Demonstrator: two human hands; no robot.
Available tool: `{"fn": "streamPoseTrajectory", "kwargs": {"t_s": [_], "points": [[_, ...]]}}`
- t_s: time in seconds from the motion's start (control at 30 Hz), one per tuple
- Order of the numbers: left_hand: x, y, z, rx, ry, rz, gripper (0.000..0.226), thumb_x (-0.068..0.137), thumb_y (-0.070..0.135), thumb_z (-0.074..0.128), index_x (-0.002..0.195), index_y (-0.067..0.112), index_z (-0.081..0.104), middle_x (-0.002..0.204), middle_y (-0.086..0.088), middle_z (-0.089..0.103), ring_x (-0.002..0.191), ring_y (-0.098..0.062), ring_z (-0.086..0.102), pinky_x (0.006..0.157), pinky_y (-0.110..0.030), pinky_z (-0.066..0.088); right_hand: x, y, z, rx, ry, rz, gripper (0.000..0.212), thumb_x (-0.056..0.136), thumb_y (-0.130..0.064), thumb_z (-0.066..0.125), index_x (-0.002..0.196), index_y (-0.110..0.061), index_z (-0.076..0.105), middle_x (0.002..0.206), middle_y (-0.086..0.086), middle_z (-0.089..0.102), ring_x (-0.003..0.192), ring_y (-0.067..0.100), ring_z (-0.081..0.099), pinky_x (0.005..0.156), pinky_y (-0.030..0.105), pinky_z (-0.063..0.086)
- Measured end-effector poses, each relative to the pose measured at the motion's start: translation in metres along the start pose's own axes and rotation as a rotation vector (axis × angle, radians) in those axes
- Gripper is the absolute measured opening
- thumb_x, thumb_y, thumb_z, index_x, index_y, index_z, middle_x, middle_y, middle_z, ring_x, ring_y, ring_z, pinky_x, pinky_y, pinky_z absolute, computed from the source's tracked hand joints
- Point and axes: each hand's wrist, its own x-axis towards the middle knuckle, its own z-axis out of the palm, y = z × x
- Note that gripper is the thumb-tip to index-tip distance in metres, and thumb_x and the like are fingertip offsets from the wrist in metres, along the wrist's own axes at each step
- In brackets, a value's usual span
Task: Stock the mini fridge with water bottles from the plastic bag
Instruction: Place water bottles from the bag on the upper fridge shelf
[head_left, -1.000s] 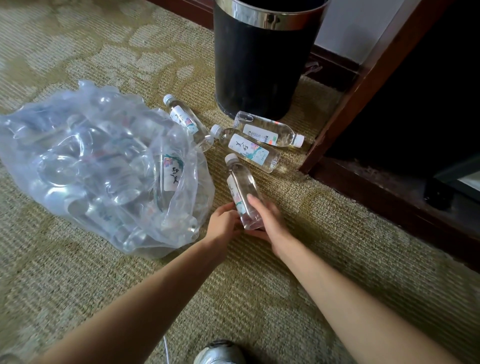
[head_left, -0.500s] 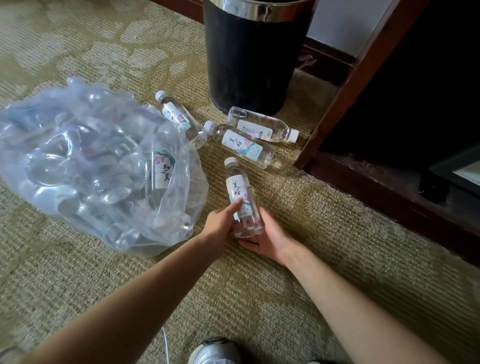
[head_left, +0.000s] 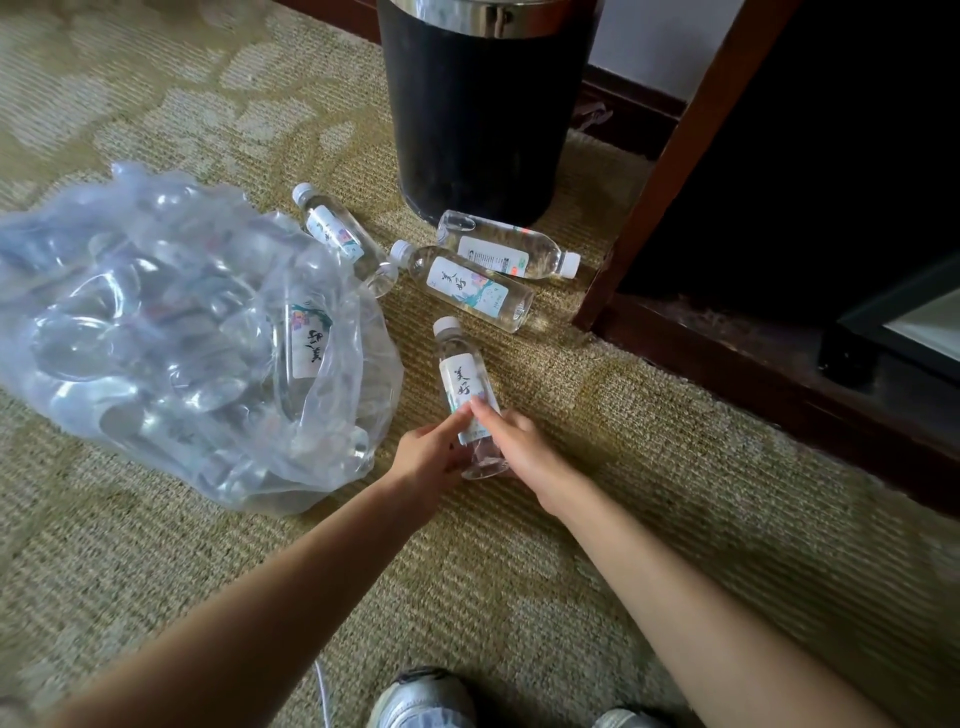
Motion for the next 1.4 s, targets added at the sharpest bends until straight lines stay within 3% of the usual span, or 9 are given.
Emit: {"fn": "streamPoseTrajectory", "kwargs": {"t_s": [0.2, 0.37, 0.47, 0.6, 0.87, 0.97, 1.13, 1.3, 1.4], "points": [[-0.017, -0.007, 0.006, 0.059, 0.045, 0.034, 0.043, 0.091, 0.025, 0.062, 0.119, -0.007, 0.056, 0.09, -0.023, 0.07, 0.047, -0.005, 0.065, 0.039, -0.016, 0.046, -0.013, 0.005, -0.005, 0.055, -0.046, 0.039, 0.036, 0.089, -0.05, 0.056, 0.109, -0.02, 0.056, 0.09, -0.004, 0.069, 0.073, 0.005, 0.067, 0.053, 0.013, 0.05], [-0.044, -0.012, 0.015, 0.12, -0.001, 0.024, 0.033, 0.089, 0.015, 0.064, 0.117, -0.003, 0.06, 0.062, -0.006, 0.071, 0.047, -0.012, 0.066, 0.037, -0.017, 0.045, -0.041, 0.009, -0.019, 0.078, -0.054, 0.098, 0.047, 0.085, -0.051, 0.061, 0.114, -0.014, 0.059, 0.101, 0.003, 0.072, 0.081, 0.012, 0.069, 0.075, 0.025, 0.056], [-0.063, -0.008, 0.025, 0.126, -0.073, 0.055, 0.032, 0.086, 0.023, 0.066, 0.11, 0.003, 0.065, 0.08, -0.013, 0.074, 0.061, -0.02, 0.071, 0.049, -0.022, 0.054, -0.062, 0.006, -0.033, 0.105, -0.031, 0.052, 0.053, 0.084, -0.05, 0.063, 0.121, -0.013, 0.058, 0.108, 0.005, 0.071, 0.093, 0.018, 0.07, 0.084, 0.03, 0.056], [-0.094, 0.01, 0.044, 0.146, -0.176, 0.17, 0.033, 0.083, 0.026, 0.066, 0.11, 0.007, 0.065, 0.098, -0.017, 0.073, 0.08, -0.027, 0.072, 0.069, -0.034, 0.059, -0.097, -0.024, -0.05, 0.082, -0.021, -0.066, 0.07, 0.074, -0.056, 0.065, 0.125, -0.01, 0.057, 0.106, 0.004, 0.071, 0.087, 0.015, 0.071, 0.072, 0.027, 0.058], [-0.192, 0.054, 0.06, 0.154, -0.323, 0.473, 0.021, 0.075, 0.028, 0.066, 0.094, 0.018, 0.066, 0.076, 0.003, 0.075, 0.063, -0.009, 0.071, 0.049, -0.016, 0.052, -0.184, -0.094, -0.055, 0.072, 0.017, -0.288, 0.088, 0.066, -0.061, 0.068, 0.137, -0.014, 0.047, 0.12, 0.005, 0.066, 0.105, 0.022, 0.067, 0.098, 0.042, 0.05], [-0.233, 0.067, 0.065, 0.155, -0.343, 0.578, 0.01, 0.083, 0.021, 0.064, 0.093, 0.019, 0.064, 0.076, 0.009, 0.075, 0.068, -0.007, 0.072, 0.053, -0.015, 0.053, -0.224, -0.118, -0.054, 0.076, 0.025, -0.373, 0.08, 0.074, -0.054, 0.068, 0.139, -0.014, 0.045, 0.123, 0.005, 0.065, 0.106, 0.021, 0.066, 0.096, 0.036, 0.05], [-0.308, 0.084, 0.087, 0.212, -0.378, 0.714, 0.052, 0.071, 0.034, 0.068, 0.116, 0.009, 0.064, 0.107, -0.009, 0.071, 0.101, -0.025, 0.068, 0.091, -0.041, 0.053, -0.304, -0.154, -0.065, 0.045, 0.027, -0.572, 0.052, 0.074, -0.054, 0.063, 0.117, -0.025, 0.062, 0.109, 0.001, 0.071, 0.092, 0.015, 0.07, 0.072, 0.024, 0.057], [-0.357, 0.084, 0.123, 0.292, -0.495, 0.834, 0.037, 0.078, 0.029, 0.071, 0.113, 0.017, 0.068, 0.1, -0.001, 0.074, 0.089, -0.013, 0.07, 0.068, -0.021, 0.055, -0.373, -0.16, -0.095, 0.061, 0.116, -0.682, 0.047, 0.079, -0.049, 0.063, 0.121, -0.026, 0.061, 0.117, -0.004, 0.068, 0.105, 0.006, 0.065, 0.08, 0.024, 0.056], [-0.378, 0.074, 0.153, 0.333, -0.585, 0.85, 0.026, 0.079, 0.025, 0.072, 0.105, 0.021, 0.071, 0.101, -0.002, 0.074, 0.092, -0.017, 0.071, 0.076, -0.027, 0.056, -0.409, -0.152, -0.122, 0.084, 0.161, -0.693, 0.033, 0.089, -0.038, 0.06, 0.12, -0.026, 0.061, 0.117, -0.005, 0.067, 0.107, 0.006, 0.064, 0.082, 0.022, 0.055]]}}
